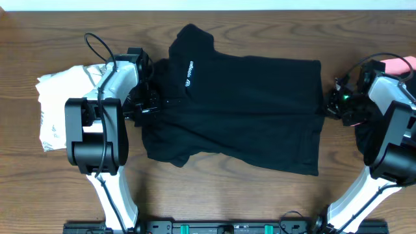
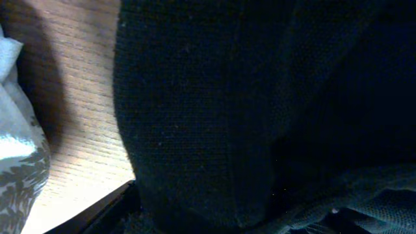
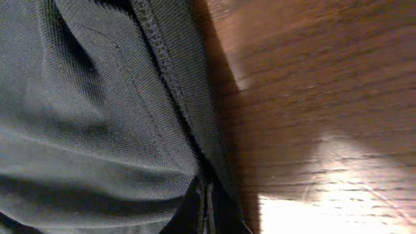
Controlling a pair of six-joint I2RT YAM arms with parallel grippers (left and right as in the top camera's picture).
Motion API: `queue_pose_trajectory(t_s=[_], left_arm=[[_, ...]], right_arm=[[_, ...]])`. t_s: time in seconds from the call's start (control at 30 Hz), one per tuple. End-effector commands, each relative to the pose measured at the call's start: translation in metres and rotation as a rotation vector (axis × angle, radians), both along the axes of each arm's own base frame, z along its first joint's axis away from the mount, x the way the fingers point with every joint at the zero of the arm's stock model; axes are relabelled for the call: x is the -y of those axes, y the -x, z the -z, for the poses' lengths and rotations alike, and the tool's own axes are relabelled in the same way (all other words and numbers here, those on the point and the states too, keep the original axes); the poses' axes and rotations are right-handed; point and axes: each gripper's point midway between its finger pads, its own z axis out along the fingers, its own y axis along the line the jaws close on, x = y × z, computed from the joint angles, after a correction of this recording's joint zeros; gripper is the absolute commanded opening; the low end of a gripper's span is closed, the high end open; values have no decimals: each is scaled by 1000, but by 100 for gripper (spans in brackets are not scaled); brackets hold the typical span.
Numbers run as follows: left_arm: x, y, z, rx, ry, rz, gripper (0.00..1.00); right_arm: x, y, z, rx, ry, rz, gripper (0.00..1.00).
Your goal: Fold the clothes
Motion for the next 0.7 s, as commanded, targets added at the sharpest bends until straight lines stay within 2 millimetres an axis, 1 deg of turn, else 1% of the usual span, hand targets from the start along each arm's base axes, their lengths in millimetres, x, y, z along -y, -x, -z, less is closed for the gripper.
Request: queue_pose_trajectory(t_s=[0.0,0.03,0.1,0.13,0.27,0.33,0.37,0.4,0.53,0.6,0.67], left_arm=[[1,8,16,-33,-6,7,71],[1,8,16,-33,-6,7,70],[1,8,16,-33,-6,8,70],[1,8,16,-33,-6,8,71],[1,8,16,-34,-6,8,70],[1,8,16,-35,-6,8,70],[1,9,16,-37,-6,8,71],[1,9,16,-38,-6,8,74],[0,11,15,-44,-6,7,77],[0,11,15,-45,-6,7,77],[0,11,15,-49,-6,7,78]], right_arm=[[13,1,5,-19,61,19,3],[13,1,5,-17,61,19,7],[13,0,5,-12,63,19,22],[13,-1,5,-9,64,18,25],[14,-3,3,-2,63,19,25],[17,-7,-5,11,68,3,25],[19,-9,-11,15,78,0,25],[21,-11,-18,19,92,0,25],[26,-25,-61,89,145,-8,25],[21,-27,-87,137,164,-35,25],[9,-23,-110,173,176,-79,25]])
